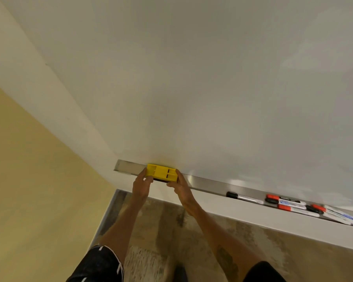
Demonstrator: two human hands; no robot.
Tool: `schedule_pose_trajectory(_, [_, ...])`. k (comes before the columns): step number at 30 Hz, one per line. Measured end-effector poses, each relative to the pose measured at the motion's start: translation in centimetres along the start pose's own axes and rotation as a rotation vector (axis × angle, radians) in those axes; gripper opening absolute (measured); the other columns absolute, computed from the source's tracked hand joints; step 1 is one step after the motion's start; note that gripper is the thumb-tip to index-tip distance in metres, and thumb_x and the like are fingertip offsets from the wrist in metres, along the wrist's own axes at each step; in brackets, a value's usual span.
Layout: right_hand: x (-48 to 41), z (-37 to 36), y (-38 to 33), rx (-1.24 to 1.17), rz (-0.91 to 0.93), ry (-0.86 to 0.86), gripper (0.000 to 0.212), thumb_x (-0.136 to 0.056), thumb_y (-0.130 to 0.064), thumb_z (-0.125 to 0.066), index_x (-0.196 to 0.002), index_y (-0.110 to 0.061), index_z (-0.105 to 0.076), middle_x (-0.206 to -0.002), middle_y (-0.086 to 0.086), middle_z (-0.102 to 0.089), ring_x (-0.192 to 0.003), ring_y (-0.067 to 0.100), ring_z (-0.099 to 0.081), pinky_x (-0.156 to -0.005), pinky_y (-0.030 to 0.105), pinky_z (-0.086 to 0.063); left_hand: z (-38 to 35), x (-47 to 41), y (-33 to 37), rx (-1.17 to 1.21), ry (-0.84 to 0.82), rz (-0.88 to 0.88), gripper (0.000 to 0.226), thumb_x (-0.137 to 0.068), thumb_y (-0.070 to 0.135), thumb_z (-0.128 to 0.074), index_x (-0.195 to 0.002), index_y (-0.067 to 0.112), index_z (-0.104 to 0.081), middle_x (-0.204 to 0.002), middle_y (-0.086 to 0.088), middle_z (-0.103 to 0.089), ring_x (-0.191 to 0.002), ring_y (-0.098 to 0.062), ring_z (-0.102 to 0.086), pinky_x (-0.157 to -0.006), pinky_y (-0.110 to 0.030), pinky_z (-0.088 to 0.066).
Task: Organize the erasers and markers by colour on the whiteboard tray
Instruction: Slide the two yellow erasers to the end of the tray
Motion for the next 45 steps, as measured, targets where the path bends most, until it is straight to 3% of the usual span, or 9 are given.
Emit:
schedule_pose_trajectory(4, [-1.1, -2.9, 0.3, -0.041, -0.049, -0.063, 0.052, -0.087, -0.011, -0.065, -0.130, -0.028, -0.041, -0.125, -0.002, -0.052, -0.111, 0.017, -0.052, -0.094, 0.034, -0.039, 2.0, -2.2, -1.5, -0.011, -0.033, 0.001, 0.029, -0.094, 0.023, -0.050, -0.109, 0.000, -0.061, -0.112, -0.022, -0.063, -0.100, -0.032, -0.057, -0.087, -0.041, -0.045])
schedule_pose_trajectory(7, [-1.7, -4.6, 1.0, -0.032, -0.074, -0.084, 0.057, -0.082, -0.022, -0.066, -0.129, -0.034, -0.037, -0.130, -0.004, -0.045, -0.124, 0.023, -0.045, -0.099, 0.035, -0.035, 2.8, -3.6, -2.4, -0.042, -0.039, 0.006, 0.028, -0.098, 0.012, -0.049, -0.121, 0.000, -0.058, -0.118, -0.022, -0.062, -0.099, -0.027, -0.056, -0.084, -0.032, -0.046])
schedule_pose_trajectory(11, [-2.4, -5.7, 1.4, -0.020, -0.085, -0.084, 0.057, -0.090, -0.014, -0.063, -0.135, -0.034, -0.034, -0.141, -0.001, -0.038, -0.135, 0.026, -0.036, -0.105, 0.039, -0.034, 3.3, -4.2, -3.1, -0.036, -0.048, 0.041, 0.052, -0.097, 0.008, -0.051, -0.147, 0.009, -0.037, -0.139, -0.016, -0.051, -0.126, -0.034, -0.050, -0.103, -0.043, -0.042])
schedule_pose_trajectory(16, [-2.7, -6.3, 1.7, 0.045, -0.089, -0.064, 0.078, -0.076, -0.037, -0.063, -0.146, -0.036, -0.028, -0.157, 0.000, -0.027, -0.142, 0.026, -0.029, -0.114, 0.049, -0.029, 2.7, -4.0, -3.9, -0.208, -0.086, 0.011, 0.070, -0.097, 0.014, -0.055, -0.156, 0.013, -0.016, -0.162, -0.009, -0.019, -0.148, -0.029, -0.024, -0.118, -0.047, -0.026])
schedule_pose_trajectory(25, [-1.8, -5.1, 0.5, 0.295, 0.009, -0.091, 0.074, -0.092, -0.017, -0.065, -0.149, -0.030, -0.020, -0.156, 0.000, -0.027, -0.142, 0.024, -0.031, -0.107, 0.031, -0.031, 1.5, -3.8, -2.9, -0.554, -0.135, -0.077, 0.072, -0.101, 0.024, -0.046, -0.156, 0.010, -0.001, -0.165, -0.008, 0.002, -0.152, -0.029, 0.002, -0.117, -0.057, -0.011])
schedule_pose_trajectory(31, [-0.2, -2.5, 0.2, 0.456, 0.074, -0.072, 0.076, -0.095, -0.027, -0.059, -0.154, -0.031, -0.013, -0.163, -0.012, -0.001, -0.148, 0.011, -0.012, -0.113, 0.029, -0.024, -0.4, -2.0, -0.4, -0.801, -0.159, -0.343, 0.068, -0.099, 0.026, -0.044, -0.155, 0.006, -0.012, -0.165, -0.009, -0.004, -0.152, -0.023, -0.003, -0.122, -0.041, -0.012])
schedule_pose_trajectory(35, [0.8, -0.2, -0.4, 0.604, 0.140, -0.029, 0.071, -0.097, -0.032, -0.053, -0.155, -0.029, -0.011, -0.163, -0.010, 0.003, -0.149, 0.007, 0.001, -0.119, 0.031, -0.015, -3.1, 0.1, 1.5, -0.942, -0.208, -0.473, 0.069, -0.096, 0.043, -0.016, -0.151, 0.004, -0.028, -0.162, -0.012, -0.017, -0.151, -0.029, -0.014, -0.122, -0.042, -0.006])
schedule_pose_trajectory(39, [2.6, 2.8, -1.0, 0.797, 0.231, 0.053, 0.068, -0.100, -0.035, -0.047, -0.155, -0.023, -0.009, -0.163, -0.005, 0.003, -0.149, 0.011, 0.007, -0.122, 0.041, -0.011, -6.1, 2.4, 2.6, -1.056, -0.200, -0.551, 0.070, -0.100, 0.049, -0.011, -0.147, 0.005, -0.038, -0.157, -0.012, -0.033, -0.147, -0.028, -0.028, -0.122, -0.042, -0.007])
schedule_pose_trajectory(45, [6.6, 8.4, -0.7, 1.082, 0.257, 0.187, 0.065, -0.102, -0.047, -0.032, -0.155, -0.025, 0.001, -0.162, -0.005, 0.012, -0.149, 0.015, 0.014, -0.121, 0.042, 0.002, -10.8, 6.2, 4.5, -1.065, -0.290, -0.635, 0.102, -0.078, 0.068, 0.031, -0.155, 0.011, -0.005, -0.163, -0.003, 0.003, -0.150, -0.020, 0.009, -0.121, -0.037, 0.010])
Point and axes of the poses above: each hand's wrist, its own x-axis away from the middle knuckle, its own z-axis out of the back of the hand, y = z × x, the point moved 7 cm from there along -x, towards the middle knuckle
